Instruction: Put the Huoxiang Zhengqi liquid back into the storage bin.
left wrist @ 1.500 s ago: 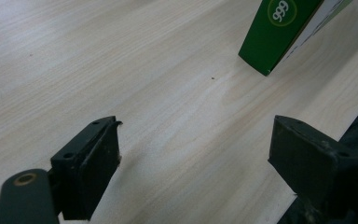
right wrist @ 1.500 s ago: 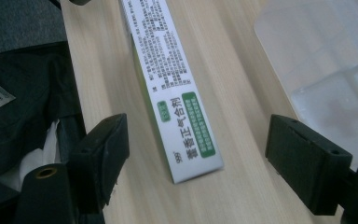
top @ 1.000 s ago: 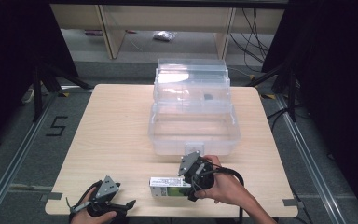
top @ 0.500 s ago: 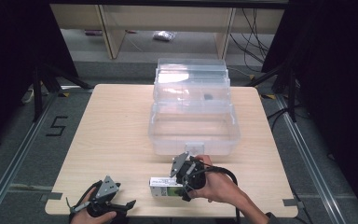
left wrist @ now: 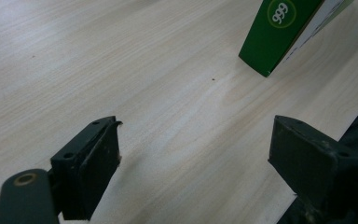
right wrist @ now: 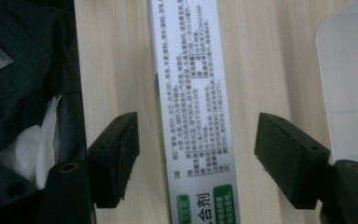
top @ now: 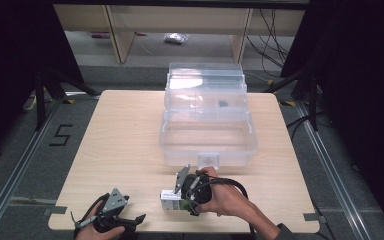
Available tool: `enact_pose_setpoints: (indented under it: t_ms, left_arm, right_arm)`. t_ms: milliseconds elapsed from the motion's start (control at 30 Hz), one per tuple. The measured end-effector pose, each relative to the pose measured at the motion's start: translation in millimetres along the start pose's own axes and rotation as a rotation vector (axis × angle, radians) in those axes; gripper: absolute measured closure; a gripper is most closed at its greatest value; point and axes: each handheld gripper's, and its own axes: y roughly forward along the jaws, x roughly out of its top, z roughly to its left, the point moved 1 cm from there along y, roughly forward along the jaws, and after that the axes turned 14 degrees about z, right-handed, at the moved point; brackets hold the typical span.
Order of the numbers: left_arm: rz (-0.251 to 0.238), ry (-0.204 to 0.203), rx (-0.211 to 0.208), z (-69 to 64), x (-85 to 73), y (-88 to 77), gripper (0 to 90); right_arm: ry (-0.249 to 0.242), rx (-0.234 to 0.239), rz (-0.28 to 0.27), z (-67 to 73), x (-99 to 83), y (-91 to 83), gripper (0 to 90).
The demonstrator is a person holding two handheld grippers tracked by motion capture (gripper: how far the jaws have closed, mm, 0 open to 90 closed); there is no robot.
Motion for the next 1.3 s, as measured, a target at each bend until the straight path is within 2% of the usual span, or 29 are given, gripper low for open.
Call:
enact_pose_setpoints:
  t_ms: [133, 167, 200, 233, 267, 300, 333, 400, 433, 533, 567, 600, 633, 733, 767, 833, 867, 933, 1167, 1200, 1233, 1267, 1300]
  left_arm:
    - [-0.001, -0.001, -0.001, 0.1, 0.2, -0.1, 15.6]
    - [-0.001, 0.000, 0.000, 0.0, 0.1, -0.1, 15.6]
    - [0.001, -0.001, -0.001, 0.2, 0.0, 0.0, 15.6]
    - [0.001, -0.004, -0.001, 0.2, 0.0, 0.0, 15.6]
    - [0.005, 0.001, 0.002, 0.7, 0.0, -0.4, 15.6]
    - [0.004, 0.003, 0.002, 0.6, 0.1, -0.3, 15.6]
    - [0.006, 0.007, 0.002, 0.6, 0.0, -0.5, 15.6]
    - [0.008, 0.004, 0.002, 0.8, -0.2, -0.2, 15.6]
    - [0.007, 0.004, 0.001, 1.1, -0.1, 0.0, 15.6]
    - [0.010, 0.009, 0.001, 0.7, -0.2, -0.4, 15.6]
    - [0.009, 0.005, 0.001, 0.6, -0.2, -0.2, 15.6]
    - [0.004, 0.016, -0.002, 1.6, 0.0, 0.2, 15.6]
    - [0.008, 0.006, -0.001, 0.8, 0.0, -0.7, 15.6]
    - [0.007, 0.005, -0.003, 1.2, -0.2, 0.0, 15.6]
    - [0.006, 0.006, -0.003, 1.6, -0.1, 0.3, 15.6]
    - [0.008, 0.007, 0.000, 1.0, 0.0, -0.9, 15.6]
    - [0.006, 0.007, -0.001, 0.5, 0.0, -1.0, 15.6]
    - [0.007, 0.007, 0.000, 0.7, -0.2, -0.8, 15.6]
    - [0.009, 0.007, -0.001, 1.2, 0.0, -0.7, 15.6]
    - [0.008, 0.008, -0.002, 1.1, 0.0, -0.9, 15.6]
    - [0.009, 0.009, -0.002, 0.9, -0.1, -1.0, 15.6]
    - [0.010, 0.008, -0.005, 0.8, -0.2, -0.9, 15.6]
    - [0.006, 0.010, -0.008, 1.4, -0.3, -0.5, 15.6]
  right_arm:
    - [-0.062, -0.012, 0.027, -2.0, 3.8, 2.6, 37.5]
    - [-0.042, -0.007, 0.038, -0.5, 3.9, 3.3, 38.2]
    - [-0.060, -0.012, 0.049, -1.3, 5.0, 3.5, 39.3]
    - [-0.038, 0.000, 0.055, 0.3, 5.4, 4.0, 40.3]
    - [-0.068, -0.005, 0.043, -1.7, 6.5, 5.1, 41.1]
    - [-0.075, -0.004, 0.054, -2.2, 7.4, 5.4, 42.0]
    - [-0.051, 0.002, 0.069, -0.7, 7.3, 5.6, 42.9]
    - [-0.072, 0.003, 0.075, -1.1, 8.6, 7.5, 44.5]
    - [-0.114, -0.003, 0.071, -4.1, 10.2, 10.1, 45.3]
    - [-0.092, 0.008, 0.085, -2.8, 11.0, 11.0, 47.0]
    - [-0.117, 0.009, 0.087, -3.6, 12.7, 11.2, 47.8]
    - [-0.088, 0.014, 0.098, -2.0, 12.3, 10.6, 48.5]
    - [-0.111, 0.014, 0.087, -3.8, 13.8, 13.3, 50.2]
    - [-0.120, 0.014, 0.097, -3.8, 15.3, 14.1, 51.4]
    - [-0.114, 0.029, 0.099, -3.1, 16.0, 14.8, 52.4]
    - [-0.139, 0.023, 0.104, -5.2, 18.3, 16.8, 54.0]
    - [-0.124, 0.031, 0.114, -4.5, 18.6, 17.7, 55.5]
    - [-0.123, 0.039, 0.137, -4.1, 19.5, 18.8, 57.7]
    - [-0.151, 0.049, 0.144, -5.6, 20.6, 20.7, 63.6]
    - [-0.149, 0.053, 0.149, -5.5, 20.7, 19.8, 63.9]
    - [-0.123, 0.065, 0.165, -3.3, 20.6, 18.3, 64.1]
    - [-0.127, 0.062, 0.166, -3.3, 20.1, 17.9, 64.1]
    - [-0.161, 0.044, 0.155, -5.5, 19.6, 18.5, 64.2]
